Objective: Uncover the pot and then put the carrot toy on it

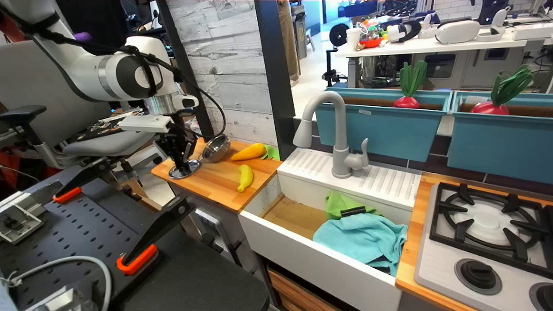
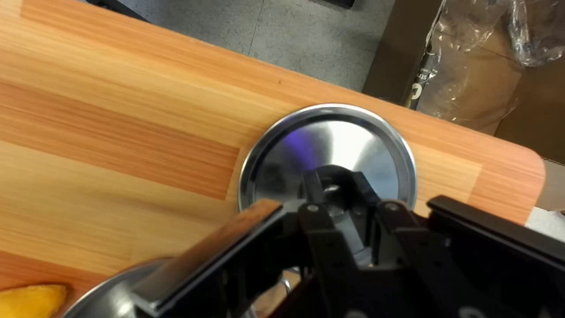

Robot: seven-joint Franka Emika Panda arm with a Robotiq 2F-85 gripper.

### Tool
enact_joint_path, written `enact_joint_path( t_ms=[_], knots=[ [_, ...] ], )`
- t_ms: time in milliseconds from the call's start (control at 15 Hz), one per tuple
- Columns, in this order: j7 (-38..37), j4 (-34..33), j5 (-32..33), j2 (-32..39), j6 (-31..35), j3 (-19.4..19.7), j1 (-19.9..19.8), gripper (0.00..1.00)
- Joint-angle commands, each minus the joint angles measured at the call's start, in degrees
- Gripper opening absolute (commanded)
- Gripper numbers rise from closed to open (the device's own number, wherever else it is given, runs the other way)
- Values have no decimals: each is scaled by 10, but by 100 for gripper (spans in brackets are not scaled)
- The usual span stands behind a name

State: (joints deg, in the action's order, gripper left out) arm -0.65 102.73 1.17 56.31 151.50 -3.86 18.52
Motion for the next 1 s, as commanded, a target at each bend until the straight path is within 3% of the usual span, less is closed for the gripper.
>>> enact_joint_path(
  t_ms=[0, 133, 200, 267, 467, 800, 933],
  knots=[
    [-15, -36, 17, 21, -29, 3, 2, 0],
    [-15, -42, 17, 22, -38, 3, 2, 0],
    [-16, -45, 17, 23, -41, 3, 2, 26],
    [-16, -47, 17, 23, -44, 4, 2, 28],
    [-17, -51, 17, 25, -45, 4, 1, 52],
    [-22, -31, 17, 7, -41, 6, 3, 100],
    [-26, -15, 17, -7, -36, 6, 4, 100]
  ],
)
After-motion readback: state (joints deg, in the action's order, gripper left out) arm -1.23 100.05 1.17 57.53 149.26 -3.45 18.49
